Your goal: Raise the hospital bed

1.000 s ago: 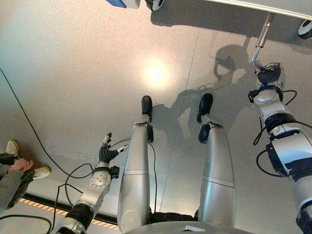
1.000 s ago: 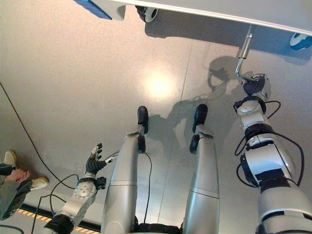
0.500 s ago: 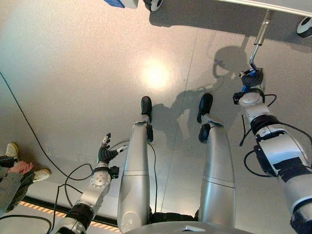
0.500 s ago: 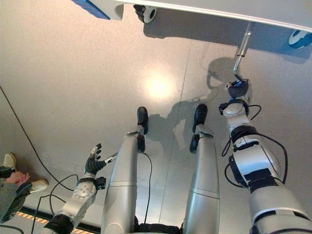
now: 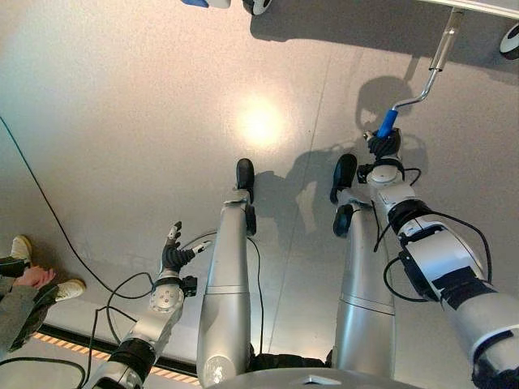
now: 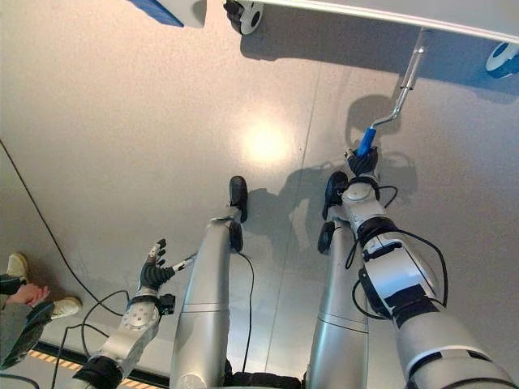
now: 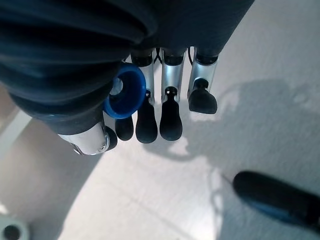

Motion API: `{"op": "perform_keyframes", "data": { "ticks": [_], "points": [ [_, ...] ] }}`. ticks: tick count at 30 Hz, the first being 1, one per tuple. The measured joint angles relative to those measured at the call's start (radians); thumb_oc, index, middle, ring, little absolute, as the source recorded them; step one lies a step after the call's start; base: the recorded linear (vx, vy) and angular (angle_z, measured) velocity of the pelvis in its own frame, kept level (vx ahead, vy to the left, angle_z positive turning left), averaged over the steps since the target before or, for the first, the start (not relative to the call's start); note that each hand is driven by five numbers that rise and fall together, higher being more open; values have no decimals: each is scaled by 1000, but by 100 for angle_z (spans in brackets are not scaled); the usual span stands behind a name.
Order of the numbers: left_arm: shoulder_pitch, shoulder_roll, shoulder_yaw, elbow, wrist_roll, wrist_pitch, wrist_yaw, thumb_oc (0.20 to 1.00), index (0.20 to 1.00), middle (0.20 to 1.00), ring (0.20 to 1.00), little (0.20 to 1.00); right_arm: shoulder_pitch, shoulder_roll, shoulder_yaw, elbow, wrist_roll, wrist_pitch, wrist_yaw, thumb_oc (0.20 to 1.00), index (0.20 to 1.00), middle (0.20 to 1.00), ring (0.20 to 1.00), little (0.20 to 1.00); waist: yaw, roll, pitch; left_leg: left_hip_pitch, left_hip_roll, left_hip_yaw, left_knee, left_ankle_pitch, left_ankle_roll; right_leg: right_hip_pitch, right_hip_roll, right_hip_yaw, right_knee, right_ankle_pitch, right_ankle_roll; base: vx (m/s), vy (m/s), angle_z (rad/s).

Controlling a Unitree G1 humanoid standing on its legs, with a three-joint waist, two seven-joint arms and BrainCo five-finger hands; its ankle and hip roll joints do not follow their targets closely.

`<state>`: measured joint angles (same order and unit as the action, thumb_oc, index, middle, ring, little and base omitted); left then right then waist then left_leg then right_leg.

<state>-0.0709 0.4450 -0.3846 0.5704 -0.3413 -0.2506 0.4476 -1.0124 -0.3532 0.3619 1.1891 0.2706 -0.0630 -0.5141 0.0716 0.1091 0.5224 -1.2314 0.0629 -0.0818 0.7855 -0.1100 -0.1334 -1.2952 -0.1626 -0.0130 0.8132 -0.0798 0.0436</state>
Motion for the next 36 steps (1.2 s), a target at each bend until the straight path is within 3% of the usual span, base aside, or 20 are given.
{"op": "perform_keyframes", "data": {
  "ticks": [6,16,24,27,30,36],
  "points": [
    [0,0,7,1,-5,0,8,1000,1000,1000,1000,1000,31,9,4,-83,39,-6,-6,200,200,200,200,200,-3,0,0,0,0,-1,1,0,0,-1,0,0,5,-3,-1,0,0,0],
    [0,-10,16,48,-7,2,14,1000,1000,1000,1000,1000,145,28,35,-406,98,-33,1,200,200,200,200,200,-26,0,0,12,3,4,-7,-1,-1,6,3,1,-2,-2,-2,0,0,0],
    [-9,-57,19,121,-1,17,-2,1000,1000,1000,1000,1000,269,-18,58,-607,160,-34,52,200,200,200,200,200,-31,0,1,149,10,34,-95,7,6,125,8,9,-76,4,5,-19,3,-3],
    [-9,-71,40,160,5,24,-23,1000,1000,1000,1000,1000,323,-52,65,-703,181,-38,82,200,200,200,200,200,-40,0,0,207,14,48,-159,18,14,185,18,10,-160,32,13,-57,3,-13],
    [-11,-76,55,171,10,26,-39,1000,1000,1000,1000,1000,336,-58,63,-718,185,-41,99,200,200,200,200,200,-61,0,5,233,10,58,-186,22,18,211,17,16,-187,44,20,-10,-42,-6],
    [-12,-81,58,216,15,28,-77,1000,1000,1000,1000,1000,405,-74,34,-753,195,-43,111,200,200,200,200,200,-60,-2,7,343,8,71,-261,35,15,307,16,17,-244,52,24,-2,-33,0]
  ]
}}
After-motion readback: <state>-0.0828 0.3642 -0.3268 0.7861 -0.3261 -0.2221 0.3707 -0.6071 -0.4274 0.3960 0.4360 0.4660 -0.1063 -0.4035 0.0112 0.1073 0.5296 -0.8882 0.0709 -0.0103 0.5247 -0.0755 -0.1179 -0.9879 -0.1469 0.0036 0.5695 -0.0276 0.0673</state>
